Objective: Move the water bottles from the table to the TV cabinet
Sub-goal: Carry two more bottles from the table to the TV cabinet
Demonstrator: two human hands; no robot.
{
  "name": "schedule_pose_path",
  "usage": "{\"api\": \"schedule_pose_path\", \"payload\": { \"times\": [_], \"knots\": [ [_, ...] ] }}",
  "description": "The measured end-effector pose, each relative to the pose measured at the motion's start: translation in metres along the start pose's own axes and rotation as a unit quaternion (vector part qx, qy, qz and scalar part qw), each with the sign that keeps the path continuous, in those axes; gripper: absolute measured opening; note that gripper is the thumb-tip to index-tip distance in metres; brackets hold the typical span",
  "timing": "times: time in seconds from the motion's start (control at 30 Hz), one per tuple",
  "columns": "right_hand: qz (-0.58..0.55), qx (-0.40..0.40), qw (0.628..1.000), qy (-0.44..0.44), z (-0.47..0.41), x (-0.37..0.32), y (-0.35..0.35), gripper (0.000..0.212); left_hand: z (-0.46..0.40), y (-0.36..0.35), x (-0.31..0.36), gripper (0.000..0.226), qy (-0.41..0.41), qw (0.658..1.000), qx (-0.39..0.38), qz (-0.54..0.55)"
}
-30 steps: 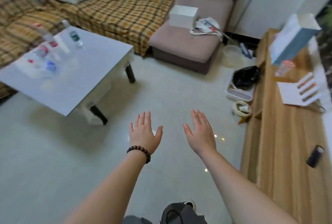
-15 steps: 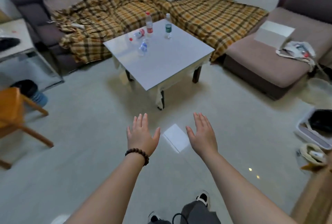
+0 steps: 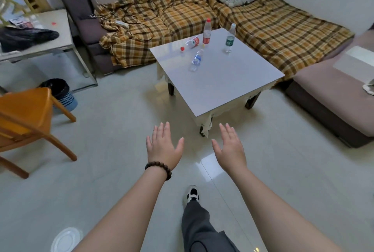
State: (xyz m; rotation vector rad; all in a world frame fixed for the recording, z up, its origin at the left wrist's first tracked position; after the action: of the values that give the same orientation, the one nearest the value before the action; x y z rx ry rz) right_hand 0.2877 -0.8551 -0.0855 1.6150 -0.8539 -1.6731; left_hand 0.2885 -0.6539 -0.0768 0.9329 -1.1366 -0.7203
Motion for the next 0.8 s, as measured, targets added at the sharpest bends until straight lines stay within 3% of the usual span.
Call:
{"api": "schedule_pose_path", "payload": {
  "times": [0.57, 0.8],
  "knots": [
    [0.002, -0.039, 0.999, -0.019, -0.341, -0.075, -0.053, 0.057, -0.351, 0.05, 0.025, 0.071, 0.003, 1.0, -0.013, -0.013],
    [-0.012, -0.016, 0.997, -0.076, -0.477, -0.117, -0.11, 0.058, -0.516, 0.059, 0.002, 0.071, -0.051, 0.996, -0.065, -0.034]
  ]
}}
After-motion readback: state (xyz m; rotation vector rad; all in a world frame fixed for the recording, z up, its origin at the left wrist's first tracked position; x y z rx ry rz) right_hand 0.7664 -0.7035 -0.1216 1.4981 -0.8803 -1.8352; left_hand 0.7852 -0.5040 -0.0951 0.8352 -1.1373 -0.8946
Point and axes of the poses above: each hand's wrist, its own z-axis away from the middle knuckle, its own y-axis out of the back of the hand, x = y × z, the point moved 2 cm from there along -z, towards the middle knuckle, and after that the axes turned 5 degrees about y, right-handed, at the moved point
